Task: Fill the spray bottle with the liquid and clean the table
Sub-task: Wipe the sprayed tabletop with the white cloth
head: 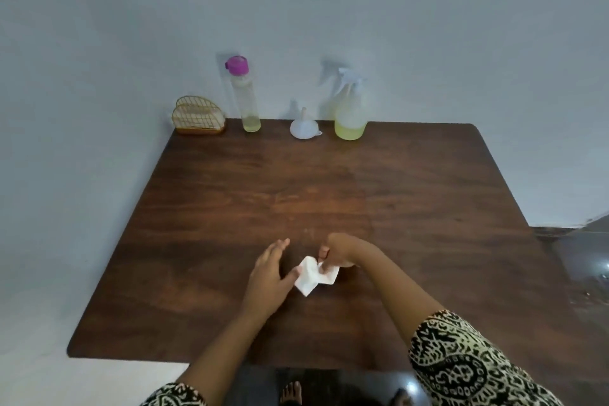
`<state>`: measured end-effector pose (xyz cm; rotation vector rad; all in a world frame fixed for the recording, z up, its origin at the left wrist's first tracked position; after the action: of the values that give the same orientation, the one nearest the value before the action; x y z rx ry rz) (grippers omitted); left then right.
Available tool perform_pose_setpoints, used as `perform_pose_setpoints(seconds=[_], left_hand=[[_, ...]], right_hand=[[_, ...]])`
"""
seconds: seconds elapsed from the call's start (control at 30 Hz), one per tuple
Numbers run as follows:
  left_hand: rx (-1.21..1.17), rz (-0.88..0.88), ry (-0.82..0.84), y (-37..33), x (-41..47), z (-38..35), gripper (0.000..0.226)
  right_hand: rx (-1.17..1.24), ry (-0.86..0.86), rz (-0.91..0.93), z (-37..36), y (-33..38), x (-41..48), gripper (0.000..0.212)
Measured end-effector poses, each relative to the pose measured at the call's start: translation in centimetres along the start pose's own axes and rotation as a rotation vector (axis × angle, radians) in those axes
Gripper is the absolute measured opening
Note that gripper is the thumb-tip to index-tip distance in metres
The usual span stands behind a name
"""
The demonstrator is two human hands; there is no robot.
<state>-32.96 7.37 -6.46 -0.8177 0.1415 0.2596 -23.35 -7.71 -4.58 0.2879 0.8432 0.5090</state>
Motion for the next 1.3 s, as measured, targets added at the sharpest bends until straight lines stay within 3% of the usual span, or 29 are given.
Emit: perform_pose_setpoints(seconds=[0.1, 0.2, 0.33, 0.53, 0.7, 0.8, 0.93, 1.03, 1.17, 1.3], left_hand=[[-0.160, 0.040, 0.274, -4.4, 1.5, -3.1, 0.055], [-0.490, 0.107, 0.432, -10.3, 3.3, -6.9, 0.019], [-0.626, 0.102, 0.428, -20.0, 6.4, -13.7, 0.013], [-0.672, 0.152, 0.547, -34.7, 8.8, -26.6, 0.006], [-0.771, 0.265, 0.430, -44.2, 11.4, -34.2, 0.013], [-0.793, 0.267, 0.388, -45.8, 12.3, -35.0, 0.010], [-0.854, 0.366, 0.197, -43.5, 13.0, -32.8, 0.015], [-1.034, 0.517, 0.037, -39.7, 12.0, -29.4, 0.007], [-1.416, 0.641, -0.176, -32.7, 8.4, -23.7, 0.008], [-1.419, 0.645, -0.389, -25.9, 4.4, -18.9, 0.011]], right_hand=[[0.415, -0.123, 0.026, 1.9, -4.1, -3.1, 0.013], [0.796, -0.173, 0.027, 5.4, -10.0, -6.9, 0.006], [1.030, -0.371, 0.037, 10.5, -21.4, -12.2, 0.005], [1.271, -0.714, -0.132, 15.8, -38.8, -20.5, 0.005], [1.326, -0.758, -0.229, 17.8, -48.9, -25.6, 0.007], [1.440, -0.707, -0.192, 17.9, -50.0, -25.7, 0.011], [1.619, -0.491, -0.088, 18.5, -47.2, -22.3, 0.014], [1.684, -0.288, -0.035, 18.0, -41.9, -19.0, 0.016], [1.595, -0.102, 0.083, 15.3, -32.4, -14.5, 0.013], [1.601, 0.057, 0.146, 11.7, -23.9, -11.2, 0.016]])
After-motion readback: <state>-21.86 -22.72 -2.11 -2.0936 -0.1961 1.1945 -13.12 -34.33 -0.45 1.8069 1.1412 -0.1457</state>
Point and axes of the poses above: each hand's wrist, its own x-axis towards the middle knuckle, its own z-axis out of the back of the hand, y = z × x, the point moved 4 cm from there along x, towards the middle knuckle, and after that the axes turned 4 degrees about z, right-handed, at the moved point
